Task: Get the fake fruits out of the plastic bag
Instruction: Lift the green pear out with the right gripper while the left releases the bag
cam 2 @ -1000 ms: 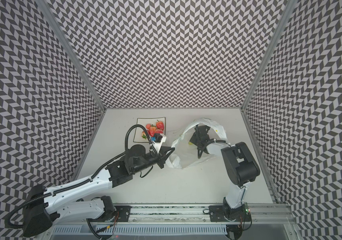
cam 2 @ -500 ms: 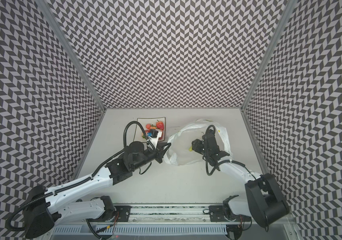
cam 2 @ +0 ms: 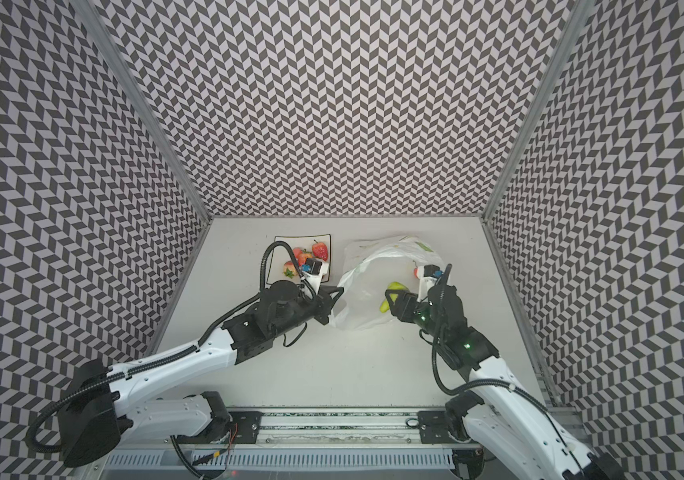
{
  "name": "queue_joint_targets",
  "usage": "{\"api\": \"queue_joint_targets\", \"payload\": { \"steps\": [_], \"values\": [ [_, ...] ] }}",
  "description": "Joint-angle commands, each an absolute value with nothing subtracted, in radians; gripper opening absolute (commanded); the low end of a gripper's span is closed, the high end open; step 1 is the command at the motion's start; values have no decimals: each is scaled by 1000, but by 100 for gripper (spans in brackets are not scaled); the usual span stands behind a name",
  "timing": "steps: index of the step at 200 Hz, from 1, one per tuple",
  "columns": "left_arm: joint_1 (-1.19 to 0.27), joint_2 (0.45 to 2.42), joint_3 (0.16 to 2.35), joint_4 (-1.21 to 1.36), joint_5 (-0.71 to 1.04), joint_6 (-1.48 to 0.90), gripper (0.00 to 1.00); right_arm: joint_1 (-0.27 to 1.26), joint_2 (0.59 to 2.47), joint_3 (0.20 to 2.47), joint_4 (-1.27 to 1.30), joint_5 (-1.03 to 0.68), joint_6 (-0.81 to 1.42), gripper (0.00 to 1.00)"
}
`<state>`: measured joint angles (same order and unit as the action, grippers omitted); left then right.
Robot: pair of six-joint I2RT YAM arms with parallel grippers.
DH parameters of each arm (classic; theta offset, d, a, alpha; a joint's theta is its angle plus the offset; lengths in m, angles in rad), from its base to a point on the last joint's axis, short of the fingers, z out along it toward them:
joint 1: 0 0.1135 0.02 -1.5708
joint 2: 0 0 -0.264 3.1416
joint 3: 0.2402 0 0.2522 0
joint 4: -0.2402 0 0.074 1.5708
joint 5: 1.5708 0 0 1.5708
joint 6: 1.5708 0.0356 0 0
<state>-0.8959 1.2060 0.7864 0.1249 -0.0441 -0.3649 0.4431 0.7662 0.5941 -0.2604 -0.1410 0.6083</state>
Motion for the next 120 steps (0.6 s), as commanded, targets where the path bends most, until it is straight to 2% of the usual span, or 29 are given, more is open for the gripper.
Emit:
{"api": "queue_joint_targets", "payload": {
  "steps": [1,23,37,62,101,120],
  "values": [
    [-892,1210,805,118,-43,-387,0,449,715,665,-308,-150,561,51],
    [-893,1206,800,113,-28,-384,0,449,701,747,-321,-147,522,50],
    [-892,1198,794,112,-16,-380,6,449,706,803,-307,-146,500,50],
    [-893,1167,776,118,1,-365,25,449,768,925,-286,-175,449,50],
    [-893,1085,746,120,32,-336,70,459,953,1089,-205,-252,402,50],
    [-893,1019,738,96,8,-325,82,494,1075,1168,-173,-249,373,50]
  ]
}}
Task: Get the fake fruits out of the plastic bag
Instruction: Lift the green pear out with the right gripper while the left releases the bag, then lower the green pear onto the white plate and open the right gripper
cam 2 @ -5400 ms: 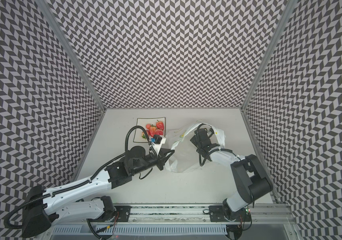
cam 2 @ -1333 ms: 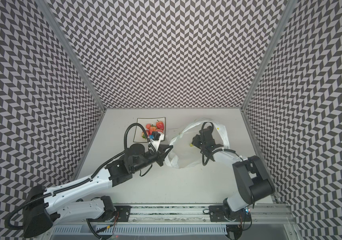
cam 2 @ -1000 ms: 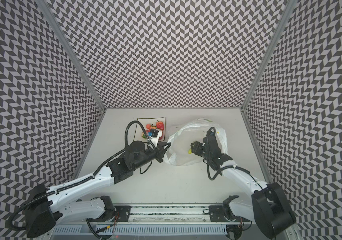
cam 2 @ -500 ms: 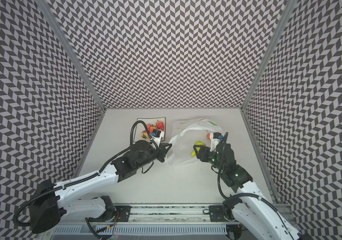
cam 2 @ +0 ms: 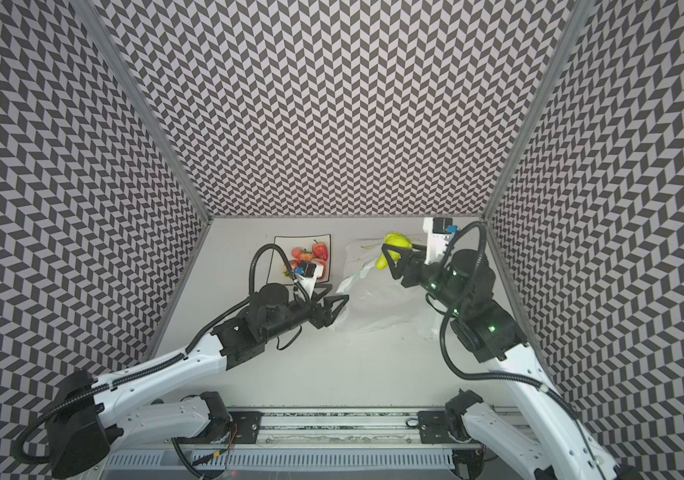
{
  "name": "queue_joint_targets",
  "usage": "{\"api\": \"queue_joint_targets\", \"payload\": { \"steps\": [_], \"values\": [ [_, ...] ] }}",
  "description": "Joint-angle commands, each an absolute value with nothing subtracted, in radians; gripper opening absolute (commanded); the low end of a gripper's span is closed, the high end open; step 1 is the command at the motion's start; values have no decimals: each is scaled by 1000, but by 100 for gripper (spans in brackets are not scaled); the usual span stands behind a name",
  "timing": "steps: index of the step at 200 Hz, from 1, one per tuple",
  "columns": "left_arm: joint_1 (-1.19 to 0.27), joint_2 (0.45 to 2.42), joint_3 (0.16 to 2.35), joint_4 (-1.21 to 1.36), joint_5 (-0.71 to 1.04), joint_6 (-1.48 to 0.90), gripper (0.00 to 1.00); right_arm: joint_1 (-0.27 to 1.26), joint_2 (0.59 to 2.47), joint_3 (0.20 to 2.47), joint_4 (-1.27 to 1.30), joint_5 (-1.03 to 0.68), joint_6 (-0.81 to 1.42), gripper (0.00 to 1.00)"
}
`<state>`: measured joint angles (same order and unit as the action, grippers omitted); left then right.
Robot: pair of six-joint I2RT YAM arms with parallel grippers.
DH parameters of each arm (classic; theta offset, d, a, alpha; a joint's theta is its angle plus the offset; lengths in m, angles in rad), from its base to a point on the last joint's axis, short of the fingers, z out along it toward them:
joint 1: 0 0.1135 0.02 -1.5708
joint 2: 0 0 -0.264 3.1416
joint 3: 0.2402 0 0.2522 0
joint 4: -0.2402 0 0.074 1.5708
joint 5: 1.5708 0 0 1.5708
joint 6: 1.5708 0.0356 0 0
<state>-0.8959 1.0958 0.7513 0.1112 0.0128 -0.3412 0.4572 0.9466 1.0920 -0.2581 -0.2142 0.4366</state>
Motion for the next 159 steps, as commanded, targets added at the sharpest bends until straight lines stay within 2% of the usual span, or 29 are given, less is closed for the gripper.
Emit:
{"api": "queue_joint_targets", "payload": {
  "steps": [1,27,60,80,120,159],
  "values": [
    [-892,1015,738,94,4,-324,83,496,1081,1174,-172,-249,371,50],
    [-881,894,747,-34,-166,-372,91,547,1263,1293,-131,-223,373,50],
    [-795,737,796,-319,-497,-566,91,647,1524,1459,-109,-181,370,49],
    [-729,657,811,-451,-631,-653,90,701,1669,1541,-69,-173,390,49],
    [-674,557,806,-550,-788,-753,88,785,1951,1711,21,-152,438,49],
    [-673,528,796,-589,-823,-778,88,816,2208,1917,17,-113,446,49]
  ]
}}
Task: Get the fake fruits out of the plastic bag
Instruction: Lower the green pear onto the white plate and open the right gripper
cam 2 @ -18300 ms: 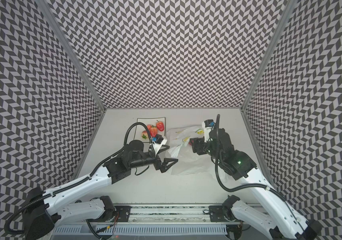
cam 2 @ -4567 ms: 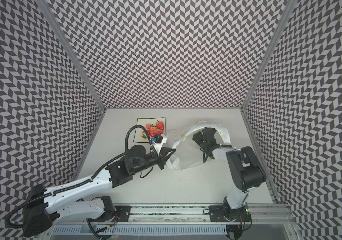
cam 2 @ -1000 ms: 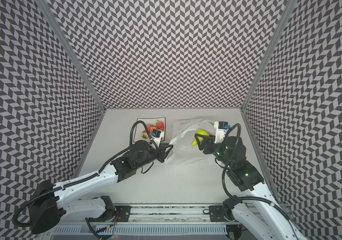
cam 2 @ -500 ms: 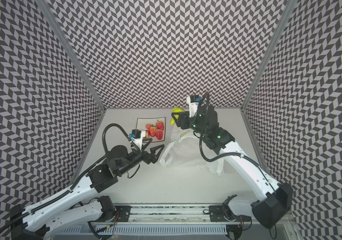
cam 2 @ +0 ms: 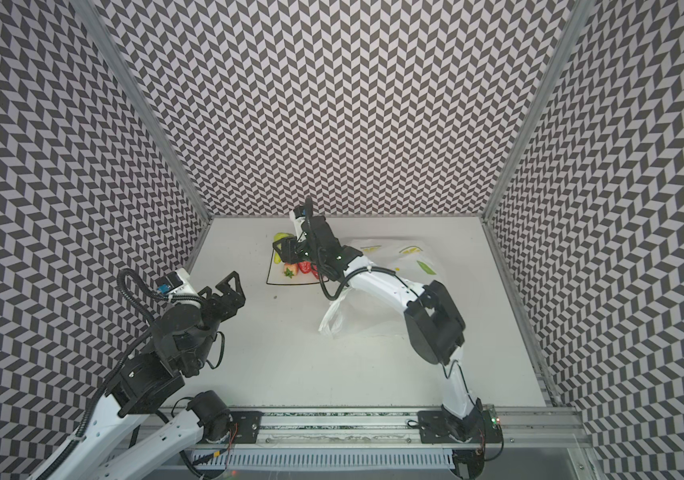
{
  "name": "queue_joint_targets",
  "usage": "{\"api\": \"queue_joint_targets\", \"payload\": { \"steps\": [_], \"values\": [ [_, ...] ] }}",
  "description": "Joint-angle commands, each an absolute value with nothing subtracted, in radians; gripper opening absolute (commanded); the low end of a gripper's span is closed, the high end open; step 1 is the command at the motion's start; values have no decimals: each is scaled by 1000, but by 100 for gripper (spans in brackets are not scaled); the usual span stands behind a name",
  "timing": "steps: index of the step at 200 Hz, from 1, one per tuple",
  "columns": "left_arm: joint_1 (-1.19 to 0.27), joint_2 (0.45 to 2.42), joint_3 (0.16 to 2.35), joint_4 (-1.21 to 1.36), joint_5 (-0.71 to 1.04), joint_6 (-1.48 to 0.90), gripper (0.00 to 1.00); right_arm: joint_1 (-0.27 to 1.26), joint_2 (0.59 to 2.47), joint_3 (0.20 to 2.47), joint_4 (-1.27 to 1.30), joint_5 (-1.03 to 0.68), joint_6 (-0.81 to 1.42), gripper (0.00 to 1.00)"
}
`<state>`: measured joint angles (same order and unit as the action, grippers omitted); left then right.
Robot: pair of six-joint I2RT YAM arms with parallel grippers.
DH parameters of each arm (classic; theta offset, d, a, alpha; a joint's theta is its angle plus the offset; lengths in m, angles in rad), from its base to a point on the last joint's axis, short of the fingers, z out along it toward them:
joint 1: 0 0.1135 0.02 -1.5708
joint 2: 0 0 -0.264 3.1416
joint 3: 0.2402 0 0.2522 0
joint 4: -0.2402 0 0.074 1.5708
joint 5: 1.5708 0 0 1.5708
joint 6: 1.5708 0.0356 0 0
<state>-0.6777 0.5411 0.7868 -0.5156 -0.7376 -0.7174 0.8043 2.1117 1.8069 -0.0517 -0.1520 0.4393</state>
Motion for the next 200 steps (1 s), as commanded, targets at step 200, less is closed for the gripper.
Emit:
{"api": "queue_joint_targets", "payload": {
  "steps": [200],
  "values": [
    [-673,535,783,-583,-813,-783,88,825,2634,2244,-42,136,382,73]
  ]
}}
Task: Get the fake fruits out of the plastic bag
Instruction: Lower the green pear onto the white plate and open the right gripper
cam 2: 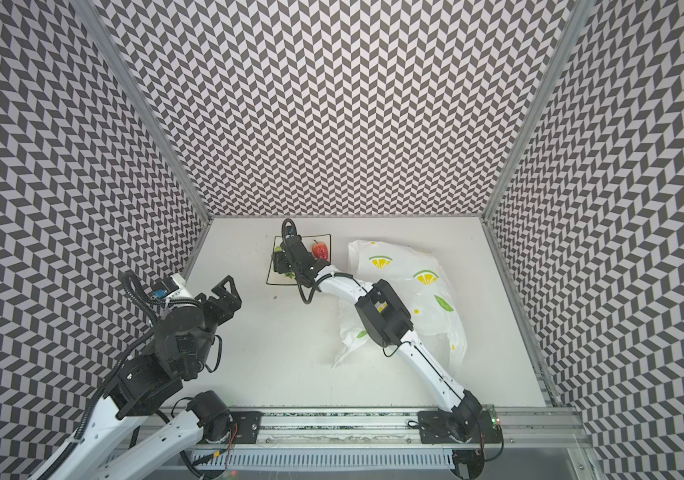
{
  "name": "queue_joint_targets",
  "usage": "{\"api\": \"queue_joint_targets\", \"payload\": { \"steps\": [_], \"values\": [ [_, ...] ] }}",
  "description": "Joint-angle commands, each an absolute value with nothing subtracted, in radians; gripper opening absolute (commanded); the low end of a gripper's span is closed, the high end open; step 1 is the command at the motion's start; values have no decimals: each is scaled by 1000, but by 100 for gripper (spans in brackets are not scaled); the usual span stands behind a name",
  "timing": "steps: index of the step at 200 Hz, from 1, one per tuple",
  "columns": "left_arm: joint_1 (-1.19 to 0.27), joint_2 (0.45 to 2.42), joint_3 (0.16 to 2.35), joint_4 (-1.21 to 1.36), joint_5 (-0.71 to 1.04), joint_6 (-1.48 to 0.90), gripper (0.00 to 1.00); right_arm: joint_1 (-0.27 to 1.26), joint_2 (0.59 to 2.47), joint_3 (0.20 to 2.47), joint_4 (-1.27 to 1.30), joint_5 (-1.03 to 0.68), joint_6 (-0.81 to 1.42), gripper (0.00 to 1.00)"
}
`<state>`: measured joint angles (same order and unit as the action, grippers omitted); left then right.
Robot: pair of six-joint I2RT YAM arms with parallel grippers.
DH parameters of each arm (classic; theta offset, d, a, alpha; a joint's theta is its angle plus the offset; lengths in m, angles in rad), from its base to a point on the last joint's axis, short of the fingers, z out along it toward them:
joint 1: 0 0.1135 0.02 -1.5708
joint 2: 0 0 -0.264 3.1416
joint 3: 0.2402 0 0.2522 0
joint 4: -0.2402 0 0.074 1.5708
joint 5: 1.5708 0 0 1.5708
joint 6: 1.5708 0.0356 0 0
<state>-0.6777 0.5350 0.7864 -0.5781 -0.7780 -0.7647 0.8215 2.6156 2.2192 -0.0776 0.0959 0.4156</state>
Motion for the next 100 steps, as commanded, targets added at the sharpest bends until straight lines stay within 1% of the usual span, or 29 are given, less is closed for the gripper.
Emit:
{"api": "queue_joint_targets", "payload": {
  "steps": [1,48,73,100],
  "values": [
    [-673,535,783,-583,-813,-782,88,825,2634,2245,-42,136,381,73],
    [-673,538,786,-576,-815,-775,88,825,2616,2238,-17,144,373,87],
    [-673,538,787,-566,-808,-763,88,825,2575,2211,8,133,383,90],
    [-673,543,783,-538,-782,-739,88,825,2490,2155,69,104,405,91]
  ]
}}
